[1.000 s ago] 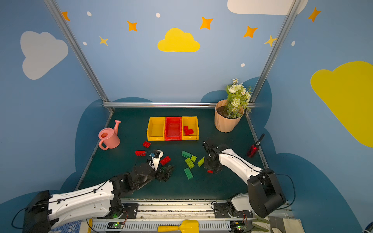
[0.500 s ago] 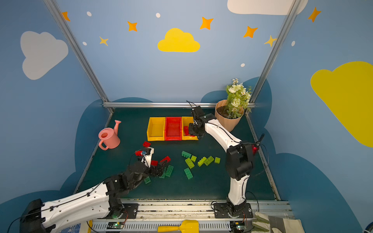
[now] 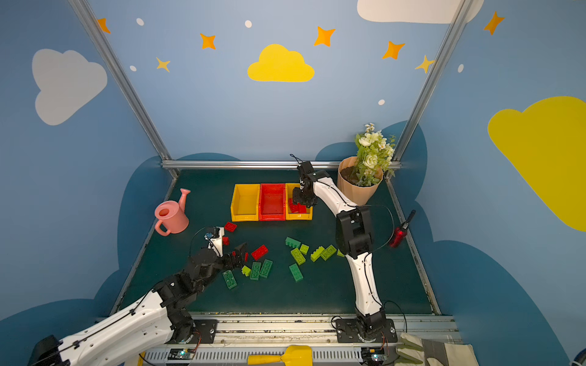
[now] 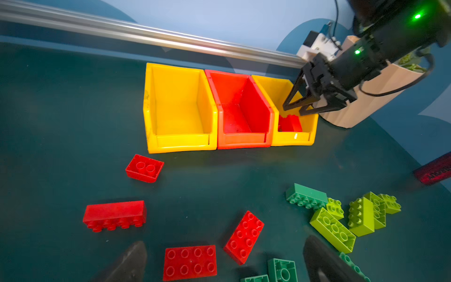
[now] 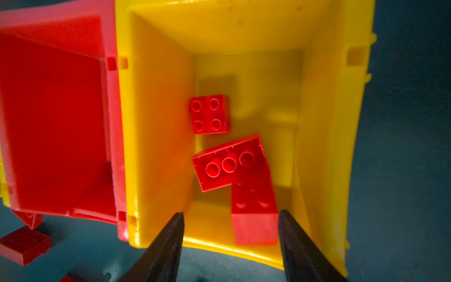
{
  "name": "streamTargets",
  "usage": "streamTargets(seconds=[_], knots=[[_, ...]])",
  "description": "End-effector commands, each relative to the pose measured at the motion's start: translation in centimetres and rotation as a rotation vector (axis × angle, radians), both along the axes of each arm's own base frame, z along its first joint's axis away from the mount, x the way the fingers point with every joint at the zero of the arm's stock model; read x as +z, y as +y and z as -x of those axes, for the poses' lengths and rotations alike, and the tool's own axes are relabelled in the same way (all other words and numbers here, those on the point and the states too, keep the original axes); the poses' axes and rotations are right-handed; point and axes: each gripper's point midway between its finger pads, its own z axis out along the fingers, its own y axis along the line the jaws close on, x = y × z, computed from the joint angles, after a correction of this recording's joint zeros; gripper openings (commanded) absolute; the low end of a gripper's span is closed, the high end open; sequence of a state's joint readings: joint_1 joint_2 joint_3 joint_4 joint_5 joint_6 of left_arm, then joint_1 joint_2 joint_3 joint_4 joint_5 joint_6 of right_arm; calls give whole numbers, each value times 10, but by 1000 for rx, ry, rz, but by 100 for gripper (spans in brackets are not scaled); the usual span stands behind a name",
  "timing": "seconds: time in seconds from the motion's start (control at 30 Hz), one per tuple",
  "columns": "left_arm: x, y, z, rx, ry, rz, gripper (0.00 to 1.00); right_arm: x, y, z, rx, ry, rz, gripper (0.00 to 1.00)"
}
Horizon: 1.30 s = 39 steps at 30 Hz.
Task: Sort the legos into containers by color
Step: Place the lego in the container, then pick up the lego from the center of the table.
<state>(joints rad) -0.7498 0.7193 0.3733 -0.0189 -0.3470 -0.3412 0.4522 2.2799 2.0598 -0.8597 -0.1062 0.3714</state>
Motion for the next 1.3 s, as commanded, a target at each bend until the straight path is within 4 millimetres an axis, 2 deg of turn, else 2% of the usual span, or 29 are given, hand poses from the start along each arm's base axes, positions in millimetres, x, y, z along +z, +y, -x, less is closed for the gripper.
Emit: streamTargets(seconds=[0.0,0.07,0.17,0.2,0.33,0.53,0.7,0.8,0.9,1.27], knots=[[-2,-2,0,-9,20,35,100,30,10,8,54,-36,-43,64],[-3,-3,-1,-11,28,49,100,41,8,17,62,-47,-34,64],[-2,-7,1,-20,43,74,100,52,7,41,85,-60,-15,65],[-1,-7,2,-22,49,81,100,56,8,51,101,-68,-15,66],[-2,-6,12,-40,77,112,100,53,18,103,173,-44,-14,71],[-12,4,31,-37,97,204,100,26,54,183,339,-8,89,76],[-16,19,47,-15,85,272,100,0,89,225,506,-20,212,81],[-16,29,55,0,65,305,100,-12,104,236,566,-30,268,85],[-10,38,61,13,30,348,100,-20,118,242,589,-16,245,86],[-15,42,62,24,48,310,100,-28,137,229,586,3,172,88]])
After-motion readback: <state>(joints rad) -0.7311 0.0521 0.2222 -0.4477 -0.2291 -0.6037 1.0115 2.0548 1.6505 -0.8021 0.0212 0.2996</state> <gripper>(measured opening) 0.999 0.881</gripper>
